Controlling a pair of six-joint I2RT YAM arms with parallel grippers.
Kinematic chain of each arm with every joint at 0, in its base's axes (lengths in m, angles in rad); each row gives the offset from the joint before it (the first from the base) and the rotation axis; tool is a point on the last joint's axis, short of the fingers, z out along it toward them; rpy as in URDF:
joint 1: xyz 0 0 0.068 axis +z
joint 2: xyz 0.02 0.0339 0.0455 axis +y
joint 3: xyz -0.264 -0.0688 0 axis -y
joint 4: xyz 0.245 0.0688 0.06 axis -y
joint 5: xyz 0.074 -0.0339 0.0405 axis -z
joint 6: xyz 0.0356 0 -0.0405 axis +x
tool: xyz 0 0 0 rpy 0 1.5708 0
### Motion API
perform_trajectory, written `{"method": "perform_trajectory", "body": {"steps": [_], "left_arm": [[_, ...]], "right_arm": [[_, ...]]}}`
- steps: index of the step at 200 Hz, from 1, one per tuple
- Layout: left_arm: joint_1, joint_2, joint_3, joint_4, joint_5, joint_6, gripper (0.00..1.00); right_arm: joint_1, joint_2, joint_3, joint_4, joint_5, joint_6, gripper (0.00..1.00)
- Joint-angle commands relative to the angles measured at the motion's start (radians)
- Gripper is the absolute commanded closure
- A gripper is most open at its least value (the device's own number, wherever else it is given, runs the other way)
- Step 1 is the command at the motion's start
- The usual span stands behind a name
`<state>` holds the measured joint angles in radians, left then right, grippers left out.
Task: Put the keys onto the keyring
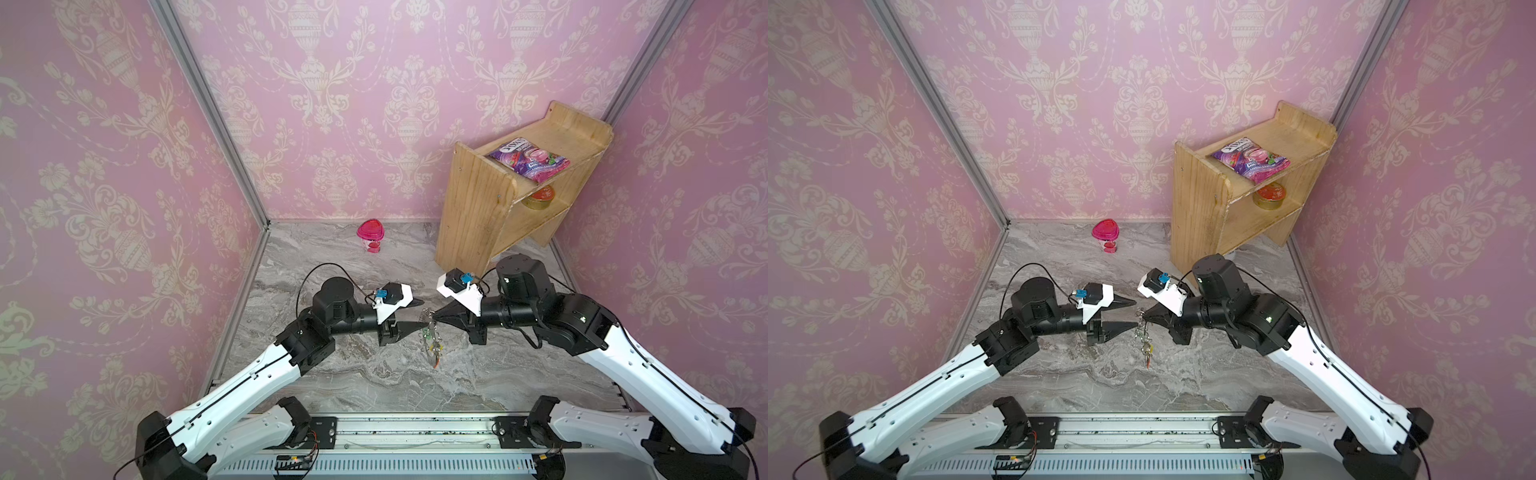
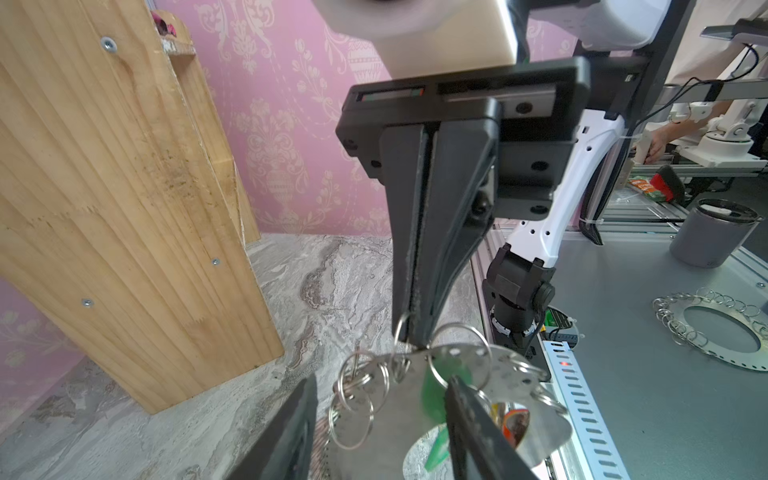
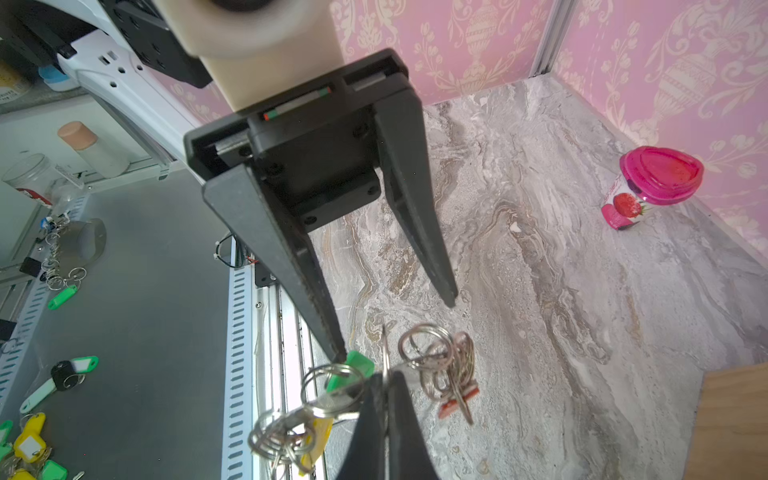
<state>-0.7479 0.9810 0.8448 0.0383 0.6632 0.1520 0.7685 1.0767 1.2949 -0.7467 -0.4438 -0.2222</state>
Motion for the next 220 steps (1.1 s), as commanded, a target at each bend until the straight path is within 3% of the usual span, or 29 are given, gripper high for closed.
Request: {"method": "perform_trajectory", "body": {"steps": [1,31,96,184,220], "left_arm": [[0.005,-0.007,0.020,0.000,-0.036,0.010,0.46],[0.008,-0.005,0.018,0.010,-0.043,0.014,0.49],[0.011,0.004,-0.009,0.028,-0.022,0.016,0.78],[0.011,0.020,-0.025,0.027,-0.022,0.024,0.72],[0.010,0.028,-0.019,0.032,-0.013,0.020,0.86]], "right_arm": [[0.004,0.016,0.044,-0.007,0.010,-0.031,1.00],[0.004,0.037,0.038,0.019,0.009,-0.032,1.00],[0.002,0.063,0.044,0.052,0.000,-0.044,1.00],[-0.006,0.051,0.034,0.076,-0.013,-0.045,1.00],[-0.006,0.050,0.032,0.076,-0.022,-0.048,1.00]]}}
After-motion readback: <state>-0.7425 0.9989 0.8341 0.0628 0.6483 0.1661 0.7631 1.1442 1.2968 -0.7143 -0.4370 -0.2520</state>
